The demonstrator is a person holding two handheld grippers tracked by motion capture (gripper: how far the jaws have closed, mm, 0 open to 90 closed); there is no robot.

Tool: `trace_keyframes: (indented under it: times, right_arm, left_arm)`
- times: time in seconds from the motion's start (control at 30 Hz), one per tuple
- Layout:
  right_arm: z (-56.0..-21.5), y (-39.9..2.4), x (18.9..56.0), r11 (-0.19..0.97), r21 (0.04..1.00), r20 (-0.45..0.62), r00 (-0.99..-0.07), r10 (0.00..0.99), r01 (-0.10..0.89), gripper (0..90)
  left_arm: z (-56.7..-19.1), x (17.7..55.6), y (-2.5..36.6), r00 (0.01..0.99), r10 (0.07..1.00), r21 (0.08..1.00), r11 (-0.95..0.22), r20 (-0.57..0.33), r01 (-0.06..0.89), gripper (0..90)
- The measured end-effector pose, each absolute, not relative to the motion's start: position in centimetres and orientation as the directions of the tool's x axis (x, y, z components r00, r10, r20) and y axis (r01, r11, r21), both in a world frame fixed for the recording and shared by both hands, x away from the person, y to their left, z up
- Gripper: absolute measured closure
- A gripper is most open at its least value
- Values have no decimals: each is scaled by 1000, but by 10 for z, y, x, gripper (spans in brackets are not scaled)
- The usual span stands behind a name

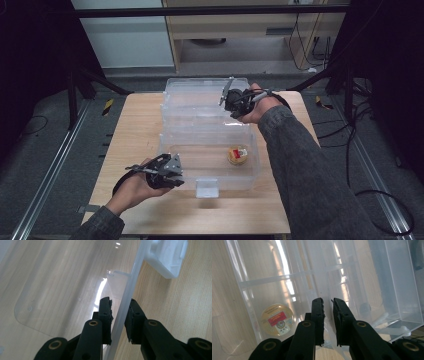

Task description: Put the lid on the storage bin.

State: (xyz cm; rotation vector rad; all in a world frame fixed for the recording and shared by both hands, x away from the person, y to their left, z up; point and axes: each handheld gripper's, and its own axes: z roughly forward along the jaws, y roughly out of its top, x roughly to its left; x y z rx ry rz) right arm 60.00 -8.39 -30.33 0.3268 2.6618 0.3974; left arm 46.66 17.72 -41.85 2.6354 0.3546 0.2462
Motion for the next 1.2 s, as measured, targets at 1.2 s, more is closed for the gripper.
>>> trace_keyframes:
  times: [1.2]
  right_arm:
    - [-302, -85, 606, 920, 347, -356, -881, 310, 183, 814]
  left_arm:
    - [-421, 472, 175, 937, 329, 499, -836, 120, 229, 736]
